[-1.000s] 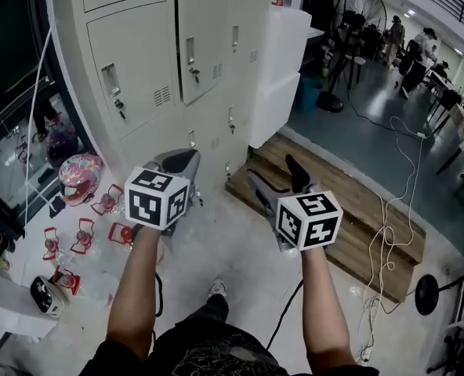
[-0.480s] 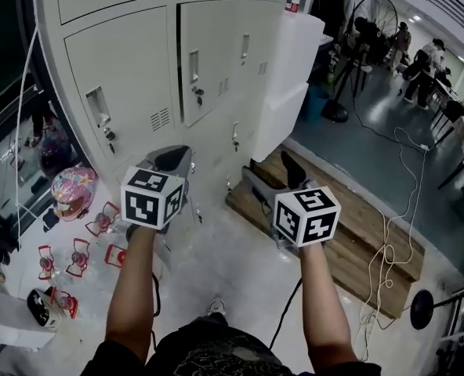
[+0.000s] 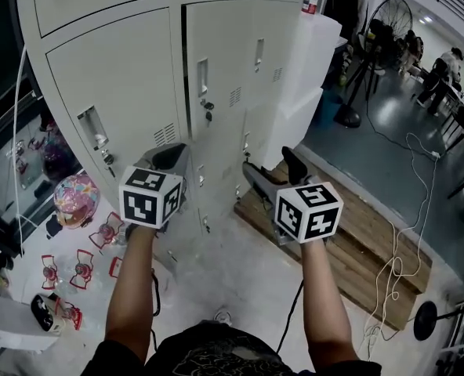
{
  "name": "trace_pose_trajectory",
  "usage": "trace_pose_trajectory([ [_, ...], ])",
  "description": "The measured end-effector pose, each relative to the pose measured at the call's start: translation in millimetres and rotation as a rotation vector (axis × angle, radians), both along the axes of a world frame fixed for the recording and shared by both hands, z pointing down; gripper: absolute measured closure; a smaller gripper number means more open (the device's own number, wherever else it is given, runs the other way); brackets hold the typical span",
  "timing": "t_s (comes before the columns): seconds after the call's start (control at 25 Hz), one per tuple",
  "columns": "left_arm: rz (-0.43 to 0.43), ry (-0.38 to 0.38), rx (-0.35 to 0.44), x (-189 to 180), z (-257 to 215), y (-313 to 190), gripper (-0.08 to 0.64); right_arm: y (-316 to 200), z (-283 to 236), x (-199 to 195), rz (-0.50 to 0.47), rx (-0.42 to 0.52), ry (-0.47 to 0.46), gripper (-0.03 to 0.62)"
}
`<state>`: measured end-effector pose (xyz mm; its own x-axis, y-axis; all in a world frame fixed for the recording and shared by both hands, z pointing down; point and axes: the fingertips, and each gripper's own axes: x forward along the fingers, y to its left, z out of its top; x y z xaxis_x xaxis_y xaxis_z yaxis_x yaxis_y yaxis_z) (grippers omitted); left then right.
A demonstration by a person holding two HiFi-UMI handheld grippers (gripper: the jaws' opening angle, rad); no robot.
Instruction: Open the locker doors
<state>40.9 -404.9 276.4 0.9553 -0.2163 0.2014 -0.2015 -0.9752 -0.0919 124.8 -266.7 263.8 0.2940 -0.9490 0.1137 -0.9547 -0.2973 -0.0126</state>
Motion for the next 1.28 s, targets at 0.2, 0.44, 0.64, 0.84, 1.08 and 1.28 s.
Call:
trace_pose_trajectory([
  [0.2, -0.014, 0.001, 0.004, 10, -3, -23, 0.557, -24, -1, 10, -0.019, 0.0, -0.003, 0.199],
  [0.44, -0.037, 0.004, 0.006, 16, -2, -38, 0.557, -45, 5, 16, -0.051, -0.001, -0.005, 0.199],
  [0.64, -0.066, 0.005, 0.015, 16, 2, -47, 0.557, -58, 6, 17, -0.082, 0.008, 0.002, 0.199],
  [0.84, -0.104, -0.001, 0.033, 19, 3, -57, 0.557, -75, 7, 25, -0.133, 0.022, 0.006, 0.199],
  [1.08, -0.193, -0.022, 0.058, 20, 11, -71, 0.557, -109, 9, 34, -0.246, 0.055, -0.002, 0.199],
  [1.28, -0.286, -0.044, 0.056, 25, 18, -80, 0.557, -132, 14, 46, -0.353, 0.056, -0.011, 0.199],
])
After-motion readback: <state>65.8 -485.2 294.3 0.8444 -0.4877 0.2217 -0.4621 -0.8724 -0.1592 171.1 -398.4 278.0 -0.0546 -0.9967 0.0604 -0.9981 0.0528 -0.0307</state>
